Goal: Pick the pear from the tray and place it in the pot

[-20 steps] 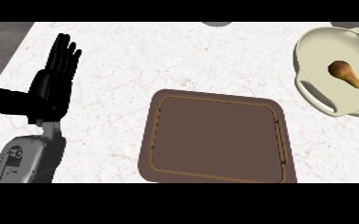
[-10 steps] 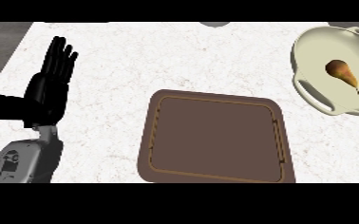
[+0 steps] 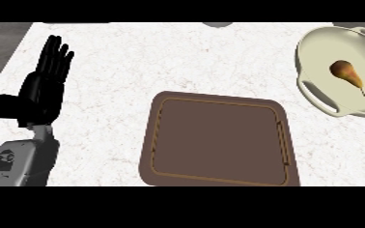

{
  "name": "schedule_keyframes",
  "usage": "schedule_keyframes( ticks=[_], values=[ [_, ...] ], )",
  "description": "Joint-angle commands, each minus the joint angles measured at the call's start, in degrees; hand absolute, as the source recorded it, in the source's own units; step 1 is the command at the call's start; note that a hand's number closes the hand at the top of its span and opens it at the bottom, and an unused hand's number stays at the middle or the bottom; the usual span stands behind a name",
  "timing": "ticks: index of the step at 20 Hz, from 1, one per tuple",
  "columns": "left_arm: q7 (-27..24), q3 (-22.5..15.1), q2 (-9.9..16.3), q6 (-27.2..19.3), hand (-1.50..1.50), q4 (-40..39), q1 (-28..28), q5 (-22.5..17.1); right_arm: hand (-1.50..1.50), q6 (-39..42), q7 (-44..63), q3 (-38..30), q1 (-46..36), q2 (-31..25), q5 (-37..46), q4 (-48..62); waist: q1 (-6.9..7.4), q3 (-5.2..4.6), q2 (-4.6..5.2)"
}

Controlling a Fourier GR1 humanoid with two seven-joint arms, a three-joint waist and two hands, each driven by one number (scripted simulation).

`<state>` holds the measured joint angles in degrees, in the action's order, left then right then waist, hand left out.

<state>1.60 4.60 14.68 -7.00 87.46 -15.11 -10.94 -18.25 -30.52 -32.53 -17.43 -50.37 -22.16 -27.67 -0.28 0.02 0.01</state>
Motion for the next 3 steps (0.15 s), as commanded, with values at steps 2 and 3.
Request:
schedule_keyframes(
  ticks=[2, 3],
  values=[
    [1.12, -1.03, -1.71, -0.83, 0.0, 2.08, 0.24, 1.42, -1.5, 4.74, -4.08, -3.69, 5.89, -1.31, -2.83, 1.42, 0.07, 0.02, -0.02],
    [4.28, -0.83, -1.07, -1.74, 0.0, 5.45, 0.49, 1.44, -1.5, 4.05, -1.4, -3.07, 5.87, -3.47, -1.98, 1.88, 0.24, 0.02, -0.05]
  ],
)
